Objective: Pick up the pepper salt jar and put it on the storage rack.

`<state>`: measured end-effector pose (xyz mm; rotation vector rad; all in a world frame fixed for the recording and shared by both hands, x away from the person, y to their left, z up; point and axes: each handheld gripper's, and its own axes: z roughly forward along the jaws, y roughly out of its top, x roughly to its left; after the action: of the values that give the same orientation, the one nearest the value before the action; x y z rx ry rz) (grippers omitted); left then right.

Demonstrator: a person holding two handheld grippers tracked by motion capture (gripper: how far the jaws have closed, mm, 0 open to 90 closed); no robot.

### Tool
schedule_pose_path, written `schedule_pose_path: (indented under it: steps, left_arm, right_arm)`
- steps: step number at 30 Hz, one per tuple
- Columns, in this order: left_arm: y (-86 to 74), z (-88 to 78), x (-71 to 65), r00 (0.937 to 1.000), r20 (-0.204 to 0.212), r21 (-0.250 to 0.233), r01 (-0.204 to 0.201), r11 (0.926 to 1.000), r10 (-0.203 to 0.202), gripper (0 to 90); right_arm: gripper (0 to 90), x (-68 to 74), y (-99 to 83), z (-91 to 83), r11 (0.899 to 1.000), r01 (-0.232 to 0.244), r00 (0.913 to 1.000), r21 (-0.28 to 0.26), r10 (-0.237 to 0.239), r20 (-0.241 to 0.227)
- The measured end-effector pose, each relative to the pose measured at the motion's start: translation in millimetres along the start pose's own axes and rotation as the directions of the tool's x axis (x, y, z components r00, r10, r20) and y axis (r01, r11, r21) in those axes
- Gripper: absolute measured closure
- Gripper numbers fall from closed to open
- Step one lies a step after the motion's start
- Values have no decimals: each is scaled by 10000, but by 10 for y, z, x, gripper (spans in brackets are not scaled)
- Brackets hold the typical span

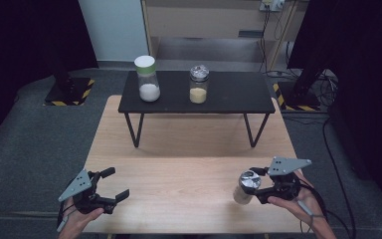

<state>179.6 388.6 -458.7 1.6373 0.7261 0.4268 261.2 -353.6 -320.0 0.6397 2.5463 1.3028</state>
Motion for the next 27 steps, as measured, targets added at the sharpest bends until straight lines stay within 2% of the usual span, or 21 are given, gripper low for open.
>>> schedule_pose_path:
  steps: [17, 27]
  left_arm:
    - [-2, -1, 1, 10000, -2, -15, 13, 10000, -13, 6]
    - [-4, -1, 1, 10000, -9, -26, 18, 10000, -18, 6]
  right_arm:
    - [350, -161, 452, -137, 9991, 386, 9991, 162, -383, -174]
    - [350, -213, 647, -194, 9982, 580, 9982, 180, -577, -172]
